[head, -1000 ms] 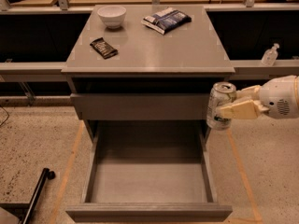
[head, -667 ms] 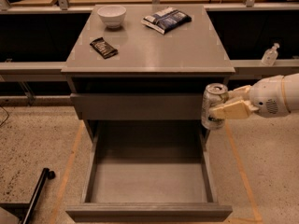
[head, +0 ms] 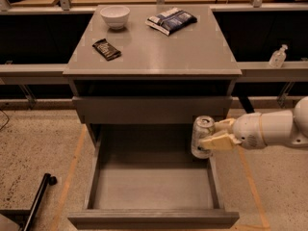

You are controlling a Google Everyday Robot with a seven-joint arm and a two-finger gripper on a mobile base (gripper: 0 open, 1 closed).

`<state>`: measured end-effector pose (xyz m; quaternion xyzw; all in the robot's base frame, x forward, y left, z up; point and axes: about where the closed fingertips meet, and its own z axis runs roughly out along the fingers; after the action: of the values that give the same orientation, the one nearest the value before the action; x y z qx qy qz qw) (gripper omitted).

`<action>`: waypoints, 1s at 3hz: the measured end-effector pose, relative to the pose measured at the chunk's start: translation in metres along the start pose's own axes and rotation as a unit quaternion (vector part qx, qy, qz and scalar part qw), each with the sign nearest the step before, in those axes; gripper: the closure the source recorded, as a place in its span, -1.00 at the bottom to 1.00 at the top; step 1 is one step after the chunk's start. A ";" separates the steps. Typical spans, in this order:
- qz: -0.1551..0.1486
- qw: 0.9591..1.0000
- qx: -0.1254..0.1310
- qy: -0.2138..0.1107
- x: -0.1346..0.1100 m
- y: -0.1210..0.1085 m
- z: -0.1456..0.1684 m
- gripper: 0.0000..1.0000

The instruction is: Place 7up can into middle drawer

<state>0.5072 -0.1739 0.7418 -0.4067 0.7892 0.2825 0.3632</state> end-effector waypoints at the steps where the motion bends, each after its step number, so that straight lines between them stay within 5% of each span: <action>1: 0.048 0.998 -0.034 -0.031 0.070 0.004 0.064 1.00; 3: 0.042 0.998 -0.039 -0.006 0.079 0.008 0.079 1.00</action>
Offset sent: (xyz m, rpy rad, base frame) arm -0.0084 0.0153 -0.0690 0.0859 0.0487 -0.0035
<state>0.4955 -0.1458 0.6345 -0.3850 0.7918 0.3306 0.3399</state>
